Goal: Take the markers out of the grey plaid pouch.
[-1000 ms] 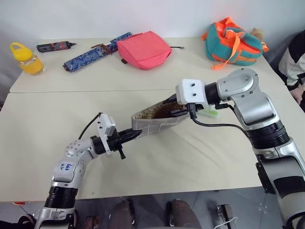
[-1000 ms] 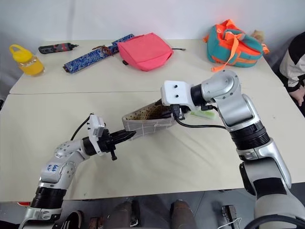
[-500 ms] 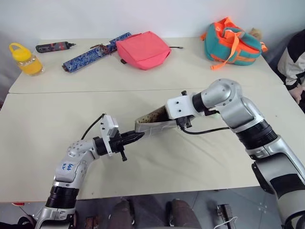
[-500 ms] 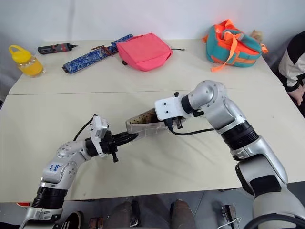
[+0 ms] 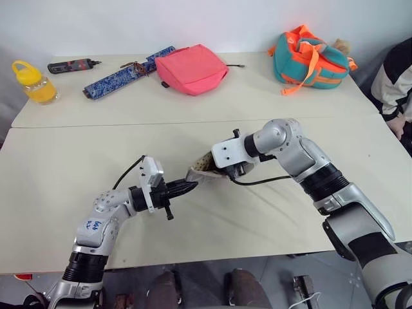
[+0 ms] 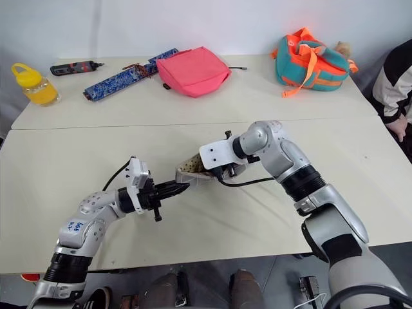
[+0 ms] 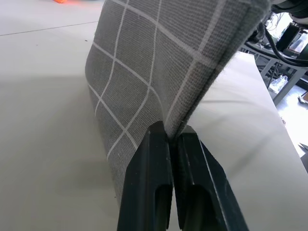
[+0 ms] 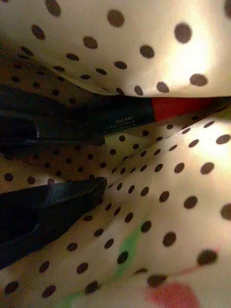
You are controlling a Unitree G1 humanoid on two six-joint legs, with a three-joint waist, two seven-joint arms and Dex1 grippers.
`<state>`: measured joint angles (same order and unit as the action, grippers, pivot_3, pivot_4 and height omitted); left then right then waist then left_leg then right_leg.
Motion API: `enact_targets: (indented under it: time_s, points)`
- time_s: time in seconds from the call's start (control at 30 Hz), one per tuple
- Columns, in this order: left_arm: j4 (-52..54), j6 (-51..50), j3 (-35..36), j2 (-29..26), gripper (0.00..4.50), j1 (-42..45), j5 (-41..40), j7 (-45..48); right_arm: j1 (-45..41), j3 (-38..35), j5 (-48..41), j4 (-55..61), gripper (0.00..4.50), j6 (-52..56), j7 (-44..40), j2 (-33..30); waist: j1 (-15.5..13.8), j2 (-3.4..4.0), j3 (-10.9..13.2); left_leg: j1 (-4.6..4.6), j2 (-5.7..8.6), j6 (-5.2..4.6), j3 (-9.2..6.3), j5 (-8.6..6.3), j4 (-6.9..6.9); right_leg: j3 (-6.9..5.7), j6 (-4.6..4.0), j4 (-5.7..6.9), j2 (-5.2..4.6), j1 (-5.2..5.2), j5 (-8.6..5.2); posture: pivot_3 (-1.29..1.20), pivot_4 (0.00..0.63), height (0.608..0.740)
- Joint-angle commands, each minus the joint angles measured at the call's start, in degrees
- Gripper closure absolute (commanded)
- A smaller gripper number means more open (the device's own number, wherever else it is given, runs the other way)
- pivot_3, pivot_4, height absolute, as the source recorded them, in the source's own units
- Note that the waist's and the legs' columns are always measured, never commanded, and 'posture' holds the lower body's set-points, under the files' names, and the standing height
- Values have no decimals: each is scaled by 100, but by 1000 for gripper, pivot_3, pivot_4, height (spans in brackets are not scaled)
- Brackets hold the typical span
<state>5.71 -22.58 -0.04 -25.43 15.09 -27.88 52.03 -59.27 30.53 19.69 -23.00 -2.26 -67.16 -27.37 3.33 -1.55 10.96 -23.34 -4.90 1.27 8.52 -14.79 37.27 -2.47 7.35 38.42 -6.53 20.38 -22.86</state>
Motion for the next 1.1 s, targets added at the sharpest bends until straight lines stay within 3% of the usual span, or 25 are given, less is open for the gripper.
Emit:
enact_targets:
  time_s: [0.03,0.37,0.53,0.9,1.1]
  points:
    - [302,37,-31,47,4500,-17,-141,78,213,180,130,-240,3389,79,-48,135,0,0,0,1,0,0,0,0,-2,0,0,0,0,0,0,0,150,740]
    - [430,-17,-6,70,4500,-69,-174,8,361,224,311,-856,3389,-47,107,397,26,-10,-7,18,-5,4,5,2,-3,5,-2,1,4,-13,-1,0,150,740]
    - [447,-10,9,43,4500,-106,-166,-4,379,119,257,-706,4461,-19,1,321,29,-13,-9,20,-5,4,4,3,-2,6,-2,2,4,-15,-1,0,150,740]
    - [-181,936,339,-177,4500,104,407,-163,233,-1177,-1076,1034,4461,1157,-600,-93,-26,-8,-5,-2,-3,5,4,3,-14,4,-3,-4,1,9,-1,0,150,740]
    - [-550,1298,405,-235,4500,240,535,-176,228,-1528,-1611,1591,4461,1728,-585,-169,-25,-8,-5,-7,-1,3,5,2,-17,3,-3,-16,0,11,-1,0,150,740]
